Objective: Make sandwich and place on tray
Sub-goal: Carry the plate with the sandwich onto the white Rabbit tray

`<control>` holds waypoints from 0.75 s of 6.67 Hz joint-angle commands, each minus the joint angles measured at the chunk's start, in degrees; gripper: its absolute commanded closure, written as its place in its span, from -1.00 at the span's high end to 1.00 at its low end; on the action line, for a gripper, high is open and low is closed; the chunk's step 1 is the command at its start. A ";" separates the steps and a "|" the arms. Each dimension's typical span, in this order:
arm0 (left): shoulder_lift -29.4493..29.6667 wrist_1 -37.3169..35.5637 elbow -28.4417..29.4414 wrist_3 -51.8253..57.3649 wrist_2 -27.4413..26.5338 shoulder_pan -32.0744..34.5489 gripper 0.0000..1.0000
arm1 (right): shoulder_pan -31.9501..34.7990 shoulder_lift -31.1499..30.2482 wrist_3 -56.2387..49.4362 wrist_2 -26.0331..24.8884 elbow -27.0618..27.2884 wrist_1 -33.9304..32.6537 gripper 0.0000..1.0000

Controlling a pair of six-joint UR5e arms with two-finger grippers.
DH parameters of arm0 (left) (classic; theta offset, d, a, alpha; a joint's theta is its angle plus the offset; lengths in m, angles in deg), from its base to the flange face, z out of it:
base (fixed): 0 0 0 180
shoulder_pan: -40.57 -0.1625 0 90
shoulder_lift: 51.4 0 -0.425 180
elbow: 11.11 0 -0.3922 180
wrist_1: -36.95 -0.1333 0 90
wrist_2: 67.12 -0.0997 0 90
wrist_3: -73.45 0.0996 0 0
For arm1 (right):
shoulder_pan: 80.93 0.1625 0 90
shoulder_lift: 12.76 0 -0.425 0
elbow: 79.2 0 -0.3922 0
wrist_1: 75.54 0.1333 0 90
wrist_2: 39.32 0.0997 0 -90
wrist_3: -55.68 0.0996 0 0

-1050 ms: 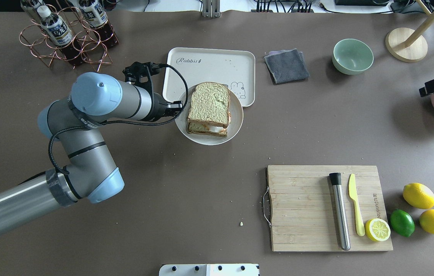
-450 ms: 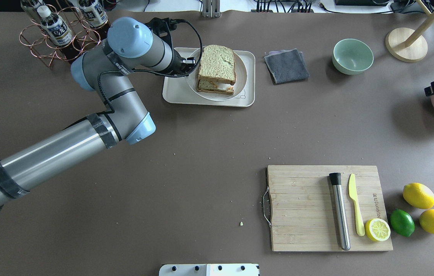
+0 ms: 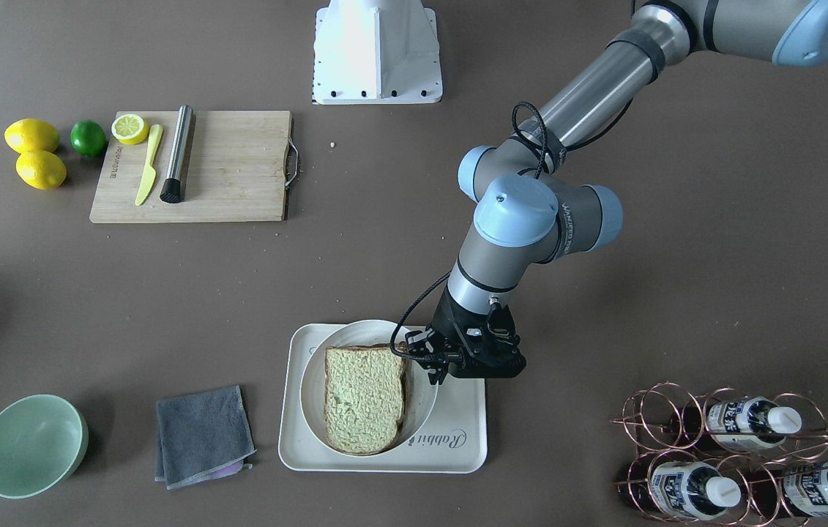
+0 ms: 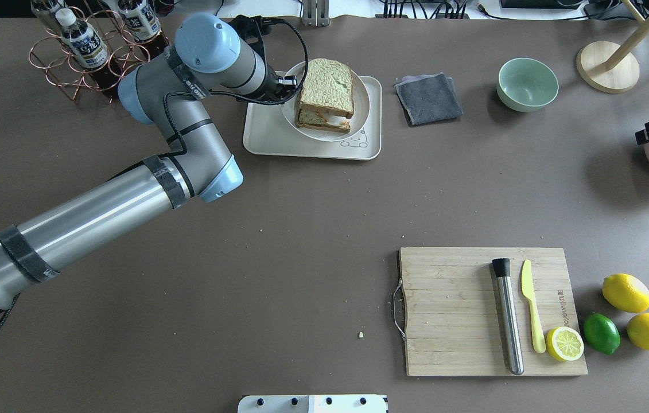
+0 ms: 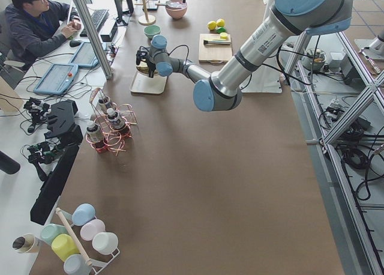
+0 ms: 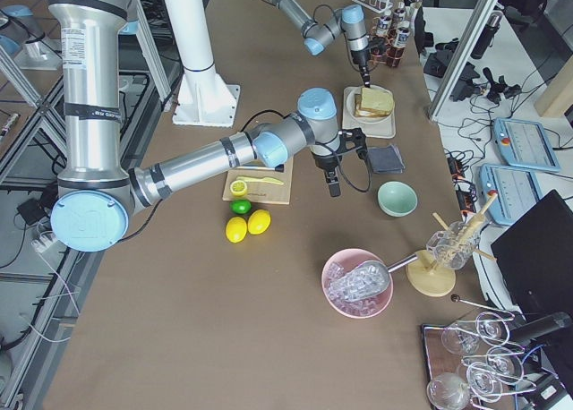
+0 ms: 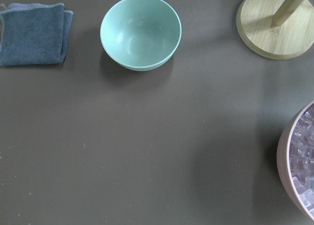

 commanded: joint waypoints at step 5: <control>-0.88 0.06 -1.78 2.32 -2.61 -0.92 0.48 | 0.34 -0.14 0.01 0.84 -0.05 0.03 1.00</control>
